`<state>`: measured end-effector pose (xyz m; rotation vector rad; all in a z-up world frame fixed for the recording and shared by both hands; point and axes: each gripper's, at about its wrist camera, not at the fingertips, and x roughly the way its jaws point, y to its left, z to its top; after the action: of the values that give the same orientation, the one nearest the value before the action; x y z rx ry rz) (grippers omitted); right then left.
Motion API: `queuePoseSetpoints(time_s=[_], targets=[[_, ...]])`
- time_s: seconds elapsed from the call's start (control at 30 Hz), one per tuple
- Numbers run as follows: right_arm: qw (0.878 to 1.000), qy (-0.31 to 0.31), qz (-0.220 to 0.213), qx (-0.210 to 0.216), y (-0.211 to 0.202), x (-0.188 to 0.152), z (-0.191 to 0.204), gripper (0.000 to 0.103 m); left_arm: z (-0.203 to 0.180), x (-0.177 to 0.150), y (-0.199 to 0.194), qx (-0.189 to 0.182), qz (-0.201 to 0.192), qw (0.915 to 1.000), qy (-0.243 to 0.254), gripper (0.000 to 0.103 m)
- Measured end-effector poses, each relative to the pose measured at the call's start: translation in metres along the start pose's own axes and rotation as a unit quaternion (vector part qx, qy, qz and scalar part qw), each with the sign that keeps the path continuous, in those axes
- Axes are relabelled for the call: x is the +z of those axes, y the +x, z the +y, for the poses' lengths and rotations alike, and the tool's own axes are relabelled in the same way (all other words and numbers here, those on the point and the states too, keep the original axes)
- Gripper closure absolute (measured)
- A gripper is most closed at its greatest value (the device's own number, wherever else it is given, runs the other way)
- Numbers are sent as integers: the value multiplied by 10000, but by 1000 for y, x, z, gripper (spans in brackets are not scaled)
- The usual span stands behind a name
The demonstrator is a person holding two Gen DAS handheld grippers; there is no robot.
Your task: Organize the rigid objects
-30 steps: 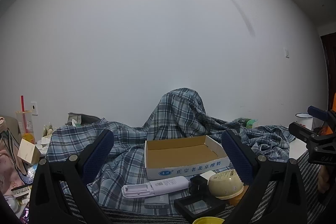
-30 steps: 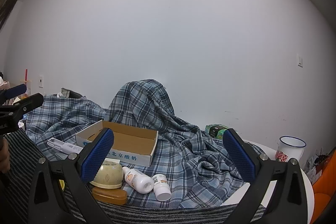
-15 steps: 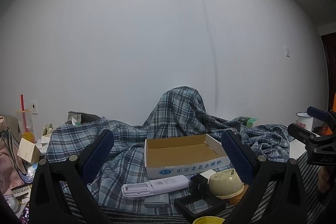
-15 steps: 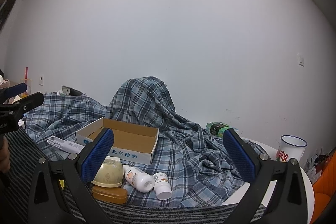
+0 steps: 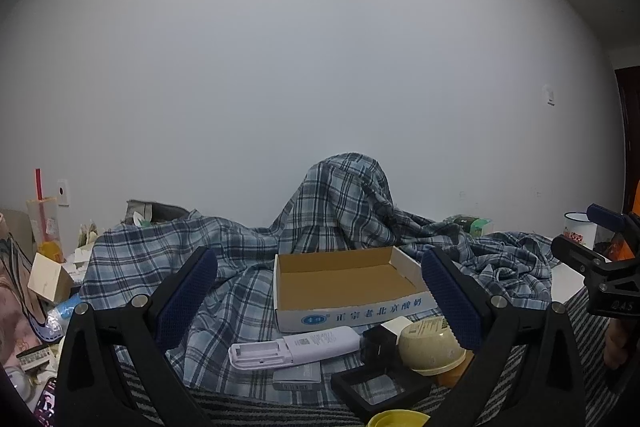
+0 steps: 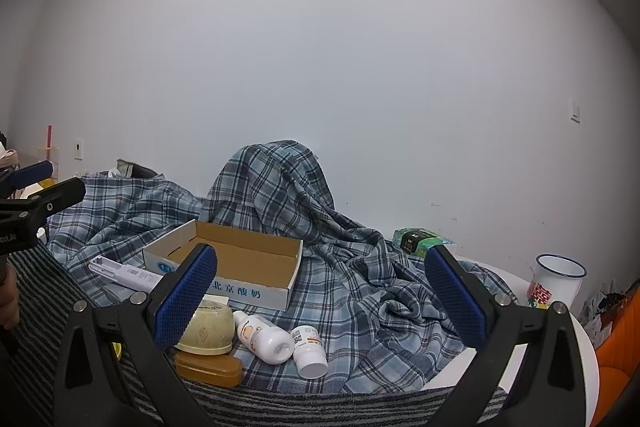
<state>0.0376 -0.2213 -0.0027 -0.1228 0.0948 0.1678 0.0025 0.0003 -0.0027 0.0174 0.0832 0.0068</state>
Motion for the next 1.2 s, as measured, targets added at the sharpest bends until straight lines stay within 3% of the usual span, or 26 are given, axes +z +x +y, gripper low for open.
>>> queuePoseSetpoints(time_s=[0.73,1.0,1.1,1.2], targets=[[9999,98,105,11,4,-1,-1,0,5,1,7,33,152,9998,-116,0],[9990,299,324,-58,-1,7,-3,0,-9,18,-38,120,-71,9997,215,0],[9983,519,255,-3,-17,14,-1,0,-13,15,-38,279,474,9983,182,0],[9948,791,546,333,-29,17,4,0,-19,1,-38,-18,1082,9937,302,0]])
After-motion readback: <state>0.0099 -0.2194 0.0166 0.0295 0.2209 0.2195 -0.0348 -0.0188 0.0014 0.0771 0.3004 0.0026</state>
